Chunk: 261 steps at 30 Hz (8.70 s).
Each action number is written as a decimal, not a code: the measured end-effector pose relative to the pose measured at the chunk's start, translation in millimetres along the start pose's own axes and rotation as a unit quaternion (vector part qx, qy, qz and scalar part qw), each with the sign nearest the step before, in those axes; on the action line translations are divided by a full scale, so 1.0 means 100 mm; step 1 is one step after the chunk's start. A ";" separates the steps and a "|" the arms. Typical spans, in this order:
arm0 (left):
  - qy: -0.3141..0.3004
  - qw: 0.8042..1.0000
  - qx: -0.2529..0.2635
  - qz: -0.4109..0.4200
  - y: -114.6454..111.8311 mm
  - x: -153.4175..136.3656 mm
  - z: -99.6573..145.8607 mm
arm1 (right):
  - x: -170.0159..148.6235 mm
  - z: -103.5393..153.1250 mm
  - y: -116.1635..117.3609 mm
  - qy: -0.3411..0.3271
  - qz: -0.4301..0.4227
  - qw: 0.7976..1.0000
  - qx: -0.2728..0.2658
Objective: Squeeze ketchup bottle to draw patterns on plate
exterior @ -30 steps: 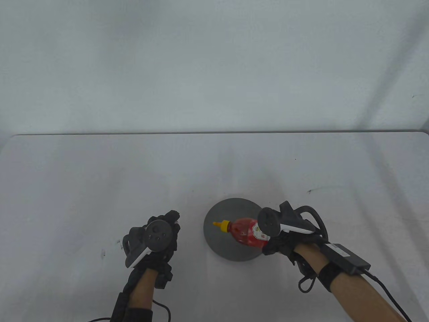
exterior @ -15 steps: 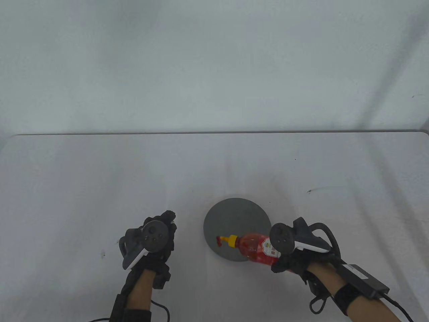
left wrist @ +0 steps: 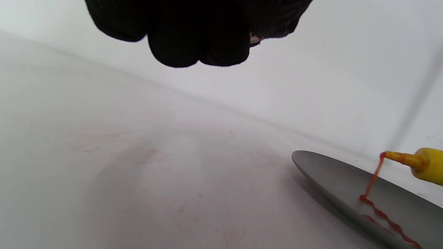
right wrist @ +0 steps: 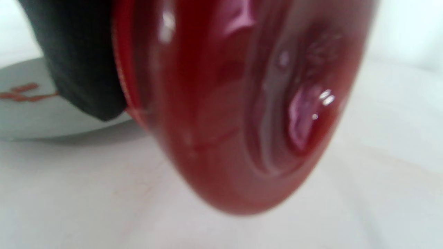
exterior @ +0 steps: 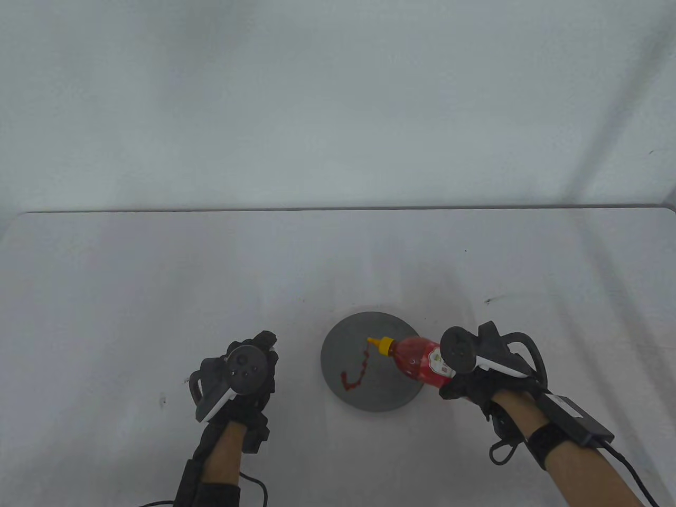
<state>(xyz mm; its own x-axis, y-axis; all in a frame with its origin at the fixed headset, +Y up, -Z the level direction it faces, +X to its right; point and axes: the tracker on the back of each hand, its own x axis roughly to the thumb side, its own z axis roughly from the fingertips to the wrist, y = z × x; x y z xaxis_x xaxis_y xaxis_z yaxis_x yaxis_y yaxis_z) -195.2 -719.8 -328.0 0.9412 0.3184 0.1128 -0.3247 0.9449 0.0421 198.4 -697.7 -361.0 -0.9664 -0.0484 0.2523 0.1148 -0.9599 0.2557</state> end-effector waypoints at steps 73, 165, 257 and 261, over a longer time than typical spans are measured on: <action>0.027 0.998 0.049 0.016 0.16 -0.09 0.07 | -0.49 0.81 0.06 0.011 0.062 0.997 -0.038; -0.245 0.943 -0.056 0.216 0.43 1.57 -0.46 | -0.17 0.59 0.53 -0.123 -0.341 0.912 -0.190; -0.203 0.965 -0.068 0.149 0.48 1.56 -0.43 | -0.15 0.57 0.54 -0.128 -0.335 0.914 -0.190; -0.130 0.984 -0.041 0.112 0.53 1.52 -0.40 | -0.13 0.57 0.54 -0.132 -0.330 0.915 -0.189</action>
<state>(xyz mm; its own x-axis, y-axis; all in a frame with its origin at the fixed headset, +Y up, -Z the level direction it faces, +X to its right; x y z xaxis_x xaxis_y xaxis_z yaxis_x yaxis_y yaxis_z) -65.9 -618.3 -347.9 0.7874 0.4993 0.3614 -0.5030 0.8594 -0.0914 230.2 -733.6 -297.3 -0.7012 0.5974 0.3892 -0.6107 -0.7849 0.1046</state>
